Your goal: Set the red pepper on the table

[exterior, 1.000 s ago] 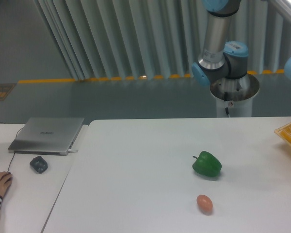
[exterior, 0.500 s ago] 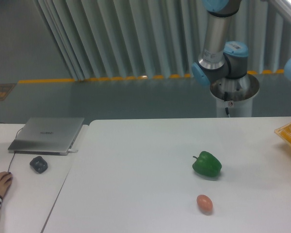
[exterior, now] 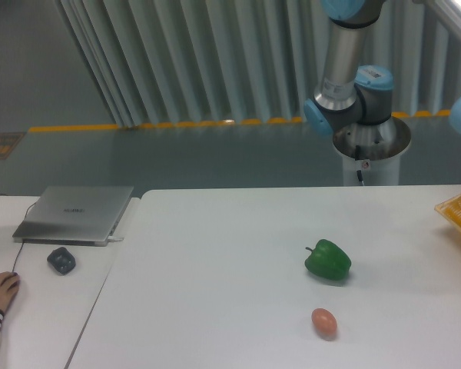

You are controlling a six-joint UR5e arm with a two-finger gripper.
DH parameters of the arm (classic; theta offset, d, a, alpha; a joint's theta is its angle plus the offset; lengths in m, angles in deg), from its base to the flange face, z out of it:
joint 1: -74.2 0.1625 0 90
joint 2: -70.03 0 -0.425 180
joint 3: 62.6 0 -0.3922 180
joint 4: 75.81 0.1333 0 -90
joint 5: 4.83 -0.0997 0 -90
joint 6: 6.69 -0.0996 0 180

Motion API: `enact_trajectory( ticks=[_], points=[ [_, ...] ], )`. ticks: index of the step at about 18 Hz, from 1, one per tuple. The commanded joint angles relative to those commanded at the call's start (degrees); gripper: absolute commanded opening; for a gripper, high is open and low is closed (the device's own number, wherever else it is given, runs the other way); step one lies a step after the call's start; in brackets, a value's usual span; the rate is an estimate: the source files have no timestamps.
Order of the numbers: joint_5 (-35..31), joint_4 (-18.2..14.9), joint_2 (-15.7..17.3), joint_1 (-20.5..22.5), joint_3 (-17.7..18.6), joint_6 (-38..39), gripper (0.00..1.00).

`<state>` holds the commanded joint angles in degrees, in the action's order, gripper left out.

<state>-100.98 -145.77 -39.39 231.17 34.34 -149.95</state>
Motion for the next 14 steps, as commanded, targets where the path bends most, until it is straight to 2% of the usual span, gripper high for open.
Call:
enact_trajectory(
  ticks=[7, 14],
  points=[
    [0.0, 0.2, -0.4, -0.1, 0.1, 0.2, 1.00],
    [0.0, 0.2, -0.5, 0.1, 0.1, 0.8, 0.75]
  ],
)
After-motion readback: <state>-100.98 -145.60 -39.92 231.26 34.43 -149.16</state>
